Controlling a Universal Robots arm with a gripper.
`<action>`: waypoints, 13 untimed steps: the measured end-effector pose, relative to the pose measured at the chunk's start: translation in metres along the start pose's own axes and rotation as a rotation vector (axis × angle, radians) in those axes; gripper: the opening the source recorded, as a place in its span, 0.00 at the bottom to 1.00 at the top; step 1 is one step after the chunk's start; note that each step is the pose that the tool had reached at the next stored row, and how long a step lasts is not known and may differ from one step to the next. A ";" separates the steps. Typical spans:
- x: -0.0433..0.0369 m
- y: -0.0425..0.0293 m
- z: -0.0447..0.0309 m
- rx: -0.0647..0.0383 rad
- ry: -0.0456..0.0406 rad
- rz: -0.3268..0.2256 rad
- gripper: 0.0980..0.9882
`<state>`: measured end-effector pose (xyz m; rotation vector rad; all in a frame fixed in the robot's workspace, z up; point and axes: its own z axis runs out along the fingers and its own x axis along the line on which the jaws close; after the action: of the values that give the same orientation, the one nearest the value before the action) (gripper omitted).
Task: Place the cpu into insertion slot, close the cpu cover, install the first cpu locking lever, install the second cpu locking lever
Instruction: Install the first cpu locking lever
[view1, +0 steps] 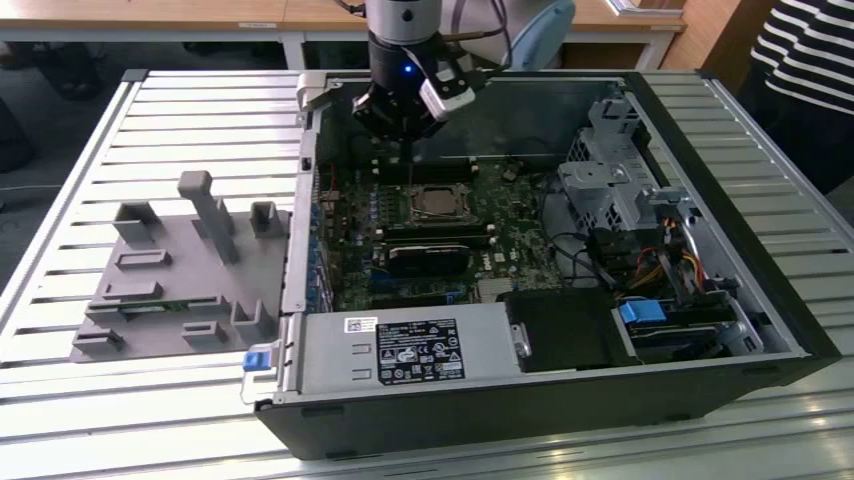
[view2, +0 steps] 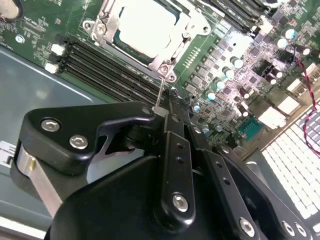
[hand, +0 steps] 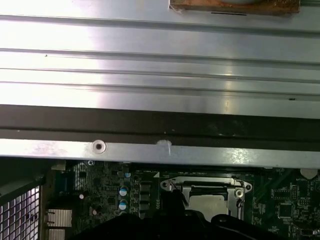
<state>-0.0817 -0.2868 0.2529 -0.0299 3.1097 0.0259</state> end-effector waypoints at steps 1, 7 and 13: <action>-0.0012 0.0000 0.0002 0.000 0.0003 0.000 0.01; -0.0141 -0.0003 0.0022 0.000 0.0018 0.000 0.01; -0.0222 -0.0005 0.0040 -0.053 0.0008 0.002 0.01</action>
<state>-0.0593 -0.2868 0.2496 -0.0284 3.1093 0.1075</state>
